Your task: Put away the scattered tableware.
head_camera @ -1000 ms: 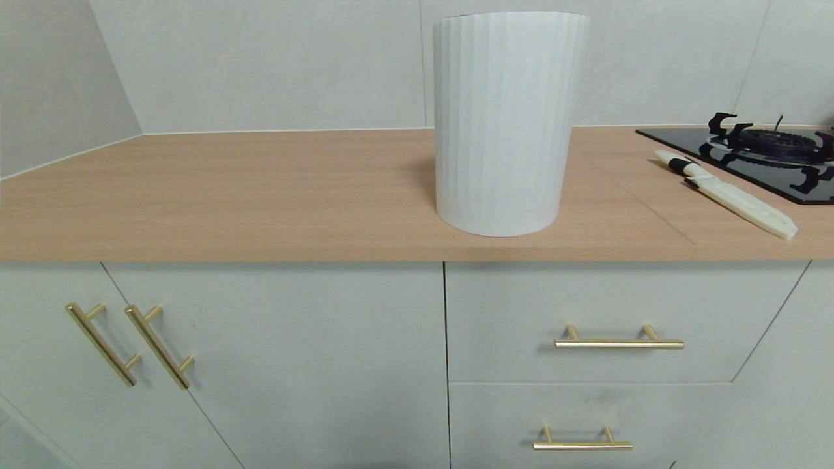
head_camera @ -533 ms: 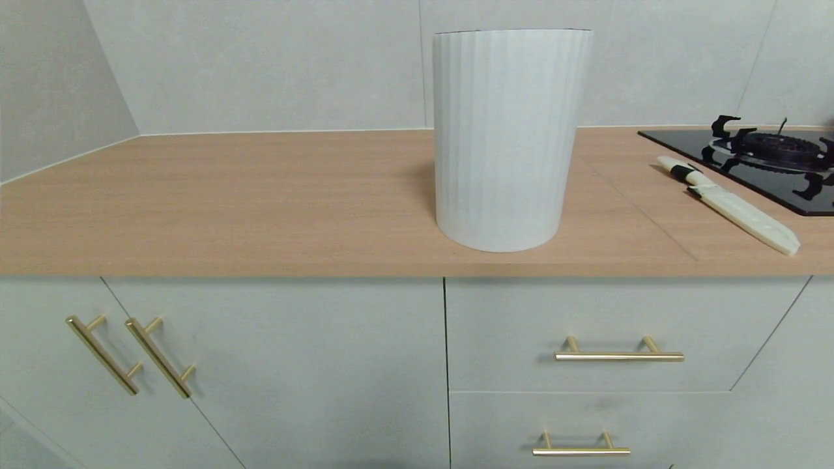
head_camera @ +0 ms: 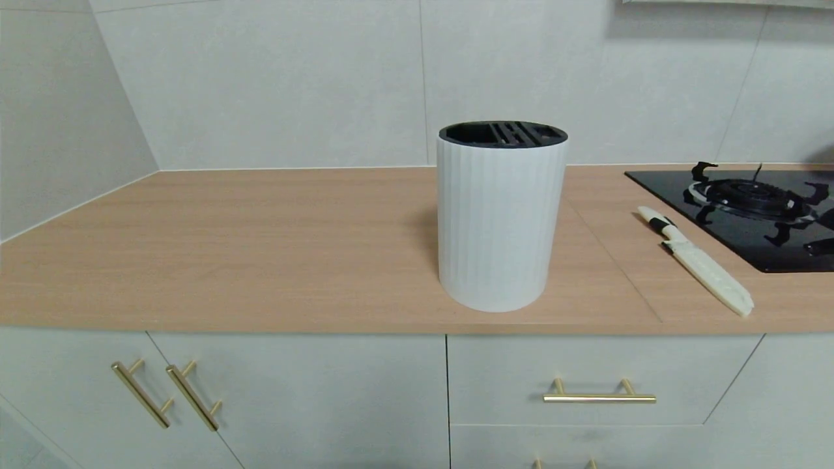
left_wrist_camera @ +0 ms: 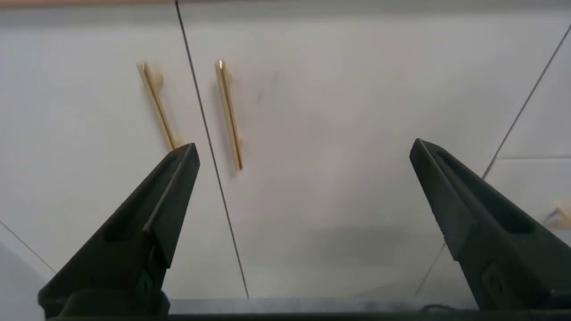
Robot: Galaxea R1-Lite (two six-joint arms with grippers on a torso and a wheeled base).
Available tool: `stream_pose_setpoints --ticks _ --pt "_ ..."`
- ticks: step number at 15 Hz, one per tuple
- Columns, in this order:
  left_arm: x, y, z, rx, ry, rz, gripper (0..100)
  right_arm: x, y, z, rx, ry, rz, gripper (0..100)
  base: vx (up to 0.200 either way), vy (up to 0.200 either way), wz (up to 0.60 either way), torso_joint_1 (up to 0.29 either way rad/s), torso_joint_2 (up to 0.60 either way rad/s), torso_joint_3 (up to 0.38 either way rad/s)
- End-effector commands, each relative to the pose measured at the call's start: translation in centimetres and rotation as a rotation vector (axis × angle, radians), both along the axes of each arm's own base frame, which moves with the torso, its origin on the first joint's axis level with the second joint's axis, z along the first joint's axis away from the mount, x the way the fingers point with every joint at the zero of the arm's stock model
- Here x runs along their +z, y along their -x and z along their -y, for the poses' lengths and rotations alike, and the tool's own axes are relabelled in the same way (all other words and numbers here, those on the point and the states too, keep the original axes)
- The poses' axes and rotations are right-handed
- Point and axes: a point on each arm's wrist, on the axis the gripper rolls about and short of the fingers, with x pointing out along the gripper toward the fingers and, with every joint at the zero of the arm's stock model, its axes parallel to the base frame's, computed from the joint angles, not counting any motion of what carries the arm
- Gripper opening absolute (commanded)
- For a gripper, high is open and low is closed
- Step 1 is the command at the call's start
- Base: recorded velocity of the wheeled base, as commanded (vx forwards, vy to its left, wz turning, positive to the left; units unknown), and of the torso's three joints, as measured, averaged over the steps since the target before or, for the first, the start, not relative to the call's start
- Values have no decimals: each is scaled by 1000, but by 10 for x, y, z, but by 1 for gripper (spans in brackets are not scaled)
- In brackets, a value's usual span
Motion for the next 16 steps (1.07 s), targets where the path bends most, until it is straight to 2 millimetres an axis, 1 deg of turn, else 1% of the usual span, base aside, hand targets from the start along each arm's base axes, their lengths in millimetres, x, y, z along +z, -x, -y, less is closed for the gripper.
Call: stream_pose_setpoints --ticks 1,8,16 --pt "0 0 0 0 0 -2 100 0 0 0 0 0 -2 100 0 0 0 183 -456 -290" --pt "0 0 0 0 0 -2 100 0 0 0 0 0 -2 100 0 0 0 198 -481 -293" --pt "0 0 0 0 0 -2 100 0 0 0 0 0 -2 100 0 0 0 232 -526 -295"
